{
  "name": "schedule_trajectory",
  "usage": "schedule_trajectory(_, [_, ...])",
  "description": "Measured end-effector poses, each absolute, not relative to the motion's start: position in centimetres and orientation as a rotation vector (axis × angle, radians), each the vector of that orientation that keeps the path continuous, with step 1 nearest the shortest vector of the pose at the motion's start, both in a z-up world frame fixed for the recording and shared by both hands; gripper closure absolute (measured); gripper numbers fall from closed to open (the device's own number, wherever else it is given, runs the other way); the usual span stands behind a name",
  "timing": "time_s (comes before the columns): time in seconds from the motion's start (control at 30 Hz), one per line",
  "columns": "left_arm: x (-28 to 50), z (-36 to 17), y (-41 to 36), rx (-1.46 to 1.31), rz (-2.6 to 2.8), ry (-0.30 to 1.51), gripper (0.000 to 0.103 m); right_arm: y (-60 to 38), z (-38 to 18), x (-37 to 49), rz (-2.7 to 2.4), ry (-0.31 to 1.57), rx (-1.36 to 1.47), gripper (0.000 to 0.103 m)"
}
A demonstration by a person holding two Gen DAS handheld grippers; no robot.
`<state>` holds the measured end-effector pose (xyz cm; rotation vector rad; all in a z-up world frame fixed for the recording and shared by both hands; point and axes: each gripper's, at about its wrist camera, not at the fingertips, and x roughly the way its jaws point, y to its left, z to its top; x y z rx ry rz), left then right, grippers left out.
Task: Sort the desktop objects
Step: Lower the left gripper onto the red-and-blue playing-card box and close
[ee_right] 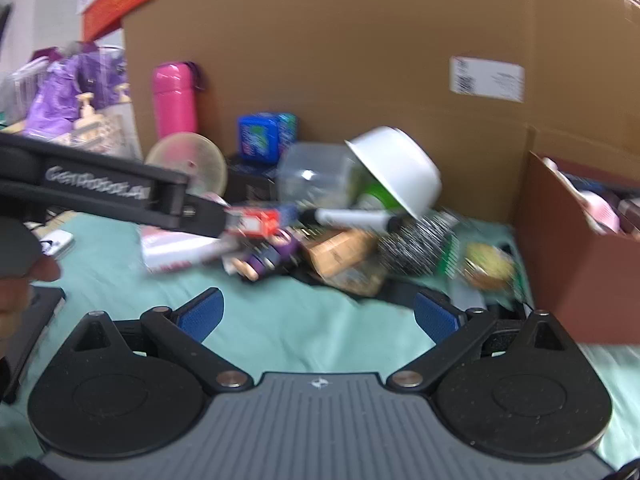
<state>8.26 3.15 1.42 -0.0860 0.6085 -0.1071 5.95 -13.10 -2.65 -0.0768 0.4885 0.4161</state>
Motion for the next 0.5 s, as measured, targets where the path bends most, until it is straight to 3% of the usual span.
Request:
schedule_trajectory(0.23, [11.3,0.9,3.8,-0.095,-0.168,0.645,0.008,-10.7,-2.8,8.7,0.524,0.449,-0.100,0.006])
schedule_trajectory(0.37, [13.0,0.1,4.5,-0.136,-0.201,0.695,0.020,-9.5,-3.1,10.3,0.573,0.458,-0.119,0.018])
schedule_trajectory(0.5, [14.0,-0.3,4.8,-0.164,-0.226,0.716,0.024,-8.7,-3.4,11.6,0.596,0.455,-0.118,0.022])
